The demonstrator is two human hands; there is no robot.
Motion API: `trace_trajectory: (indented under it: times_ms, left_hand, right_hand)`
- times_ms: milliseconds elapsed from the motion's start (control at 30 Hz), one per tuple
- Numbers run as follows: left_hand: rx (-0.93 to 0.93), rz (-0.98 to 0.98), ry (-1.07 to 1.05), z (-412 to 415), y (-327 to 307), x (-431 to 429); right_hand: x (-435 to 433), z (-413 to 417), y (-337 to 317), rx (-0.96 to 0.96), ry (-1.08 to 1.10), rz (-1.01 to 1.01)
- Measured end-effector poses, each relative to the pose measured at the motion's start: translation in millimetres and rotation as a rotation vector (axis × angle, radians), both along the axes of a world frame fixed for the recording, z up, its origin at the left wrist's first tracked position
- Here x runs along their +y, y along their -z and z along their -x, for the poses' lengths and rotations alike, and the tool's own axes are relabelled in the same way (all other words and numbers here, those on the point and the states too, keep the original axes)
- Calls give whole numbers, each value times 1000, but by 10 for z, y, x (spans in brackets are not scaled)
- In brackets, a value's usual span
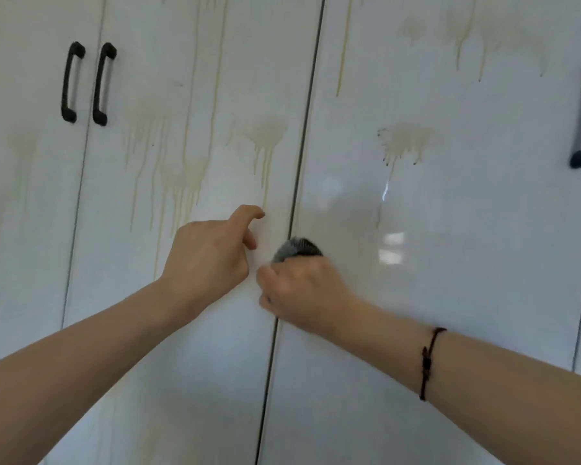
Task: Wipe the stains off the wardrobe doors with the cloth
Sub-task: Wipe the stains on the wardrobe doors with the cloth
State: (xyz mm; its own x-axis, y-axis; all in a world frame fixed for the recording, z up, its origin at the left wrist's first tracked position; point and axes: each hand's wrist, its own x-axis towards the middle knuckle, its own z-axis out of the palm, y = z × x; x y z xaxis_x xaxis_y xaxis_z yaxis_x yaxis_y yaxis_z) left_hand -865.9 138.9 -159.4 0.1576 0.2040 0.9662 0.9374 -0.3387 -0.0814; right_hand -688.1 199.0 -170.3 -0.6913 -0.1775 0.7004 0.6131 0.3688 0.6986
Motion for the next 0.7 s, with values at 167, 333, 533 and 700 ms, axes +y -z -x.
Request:
trace_trajectory:
  times_ms: [167, 333, 533, 700]
  left_hand:
    - [177, -14, -7, -56, -671, 33]
    - [352, -65, 19, -221, -1445, 46]
    - [454, 133, -36, -160, -1639, 31]
    - [497, 402, -113, -185, -1984, -37]
  right_hand:
    - [65, -83, 85, -192, -7, 17]
    - [-5, 137, -1307, 429, -56, 62]
    - [-180, -46, -293, 260, 34, 327]
    - [-423, -707, -130, 243, 185, 428]
